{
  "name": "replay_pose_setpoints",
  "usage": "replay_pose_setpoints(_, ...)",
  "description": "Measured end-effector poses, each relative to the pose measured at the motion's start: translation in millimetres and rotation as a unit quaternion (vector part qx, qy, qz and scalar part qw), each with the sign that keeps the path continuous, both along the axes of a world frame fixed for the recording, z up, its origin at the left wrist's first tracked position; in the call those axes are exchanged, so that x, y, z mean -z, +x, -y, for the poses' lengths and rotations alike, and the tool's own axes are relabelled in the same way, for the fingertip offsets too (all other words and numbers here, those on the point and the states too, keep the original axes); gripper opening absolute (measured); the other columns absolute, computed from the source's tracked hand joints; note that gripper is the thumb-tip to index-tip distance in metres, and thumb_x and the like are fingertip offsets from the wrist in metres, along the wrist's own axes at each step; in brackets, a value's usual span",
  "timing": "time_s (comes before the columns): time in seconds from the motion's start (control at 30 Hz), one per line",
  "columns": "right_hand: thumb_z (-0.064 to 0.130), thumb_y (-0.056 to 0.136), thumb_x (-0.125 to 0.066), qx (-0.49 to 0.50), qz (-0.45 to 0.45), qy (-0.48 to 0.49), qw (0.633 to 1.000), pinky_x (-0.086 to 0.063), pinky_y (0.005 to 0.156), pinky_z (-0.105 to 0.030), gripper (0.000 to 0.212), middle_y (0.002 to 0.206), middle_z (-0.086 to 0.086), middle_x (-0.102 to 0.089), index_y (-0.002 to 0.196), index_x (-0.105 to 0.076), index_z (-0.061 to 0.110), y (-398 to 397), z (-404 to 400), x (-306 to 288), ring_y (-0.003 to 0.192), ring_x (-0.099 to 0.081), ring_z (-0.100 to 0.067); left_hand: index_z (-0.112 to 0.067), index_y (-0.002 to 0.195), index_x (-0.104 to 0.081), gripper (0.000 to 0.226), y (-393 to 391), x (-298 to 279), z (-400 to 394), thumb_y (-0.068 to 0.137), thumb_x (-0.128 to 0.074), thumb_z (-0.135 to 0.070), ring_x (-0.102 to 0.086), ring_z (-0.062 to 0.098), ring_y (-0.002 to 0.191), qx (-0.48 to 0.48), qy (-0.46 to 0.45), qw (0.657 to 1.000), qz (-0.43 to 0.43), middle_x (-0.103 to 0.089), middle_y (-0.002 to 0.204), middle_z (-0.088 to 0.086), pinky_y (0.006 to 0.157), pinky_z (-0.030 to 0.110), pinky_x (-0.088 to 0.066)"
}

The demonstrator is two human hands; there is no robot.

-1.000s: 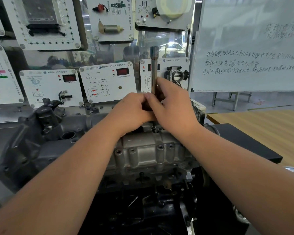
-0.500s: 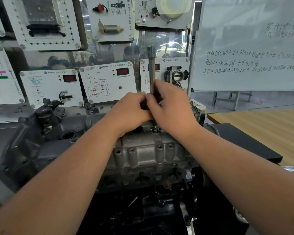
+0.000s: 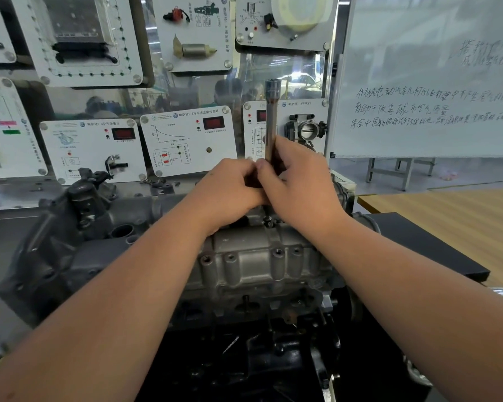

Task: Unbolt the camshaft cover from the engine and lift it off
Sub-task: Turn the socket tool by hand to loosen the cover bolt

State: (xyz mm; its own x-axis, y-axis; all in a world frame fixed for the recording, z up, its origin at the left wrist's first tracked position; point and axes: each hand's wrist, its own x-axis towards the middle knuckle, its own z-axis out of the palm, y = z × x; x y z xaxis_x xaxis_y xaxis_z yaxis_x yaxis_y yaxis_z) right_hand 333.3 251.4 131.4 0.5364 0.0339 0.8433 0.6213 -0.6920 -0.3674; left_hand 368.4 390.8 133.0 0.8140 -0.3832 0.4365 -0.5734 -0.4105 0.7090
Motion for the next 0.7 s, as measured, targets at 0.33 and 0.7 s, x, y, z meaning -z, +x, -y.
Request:
replay_pose_setpoints(0.33, 0.015, 0.095, -0.064, 0.003, 0.017, -0.001, 1.000, -0.040, 0.063, -0.017, 0.013, 0.074, 0.002, -0.057, 0.087, -0.058, 0.007, -1.2, -0.7, -1.2, 0.072, -0.052, -0.017, -0.051, 0.080, -0.071, 0.031, 2.2, 1.2, 0.4, 0.049, -0.068, -0.054, -0.072, 0.005, 0.078, 0.007, 0.017, 1.000, 0.015, -0.076, 0.080, -0.015, 0.080, 0.040, -0.059)
replay_pose_setpoints(0.7, 0.018, 0.095, -0.066, -0.007, 0.022, -0.001, 1.000, -0.045, 0.072, -0.026, 0.016, 0.090, -0.004, -0.066, 0.103, -0.062, 0.005, -3.0, -2.0, -0.7, 0.083, -0.058, -0.017, -0.053, 0.075, -0.071, 0.029, -2.1, -0.3, -0.1, 0.062, -0.074, -0.027, -0.067, -0.007, 0.069, 0.020, 0.010, 1.000, 0.018, -0.074, 0.074, -0.020, 0.065, 0.017, -0.049)
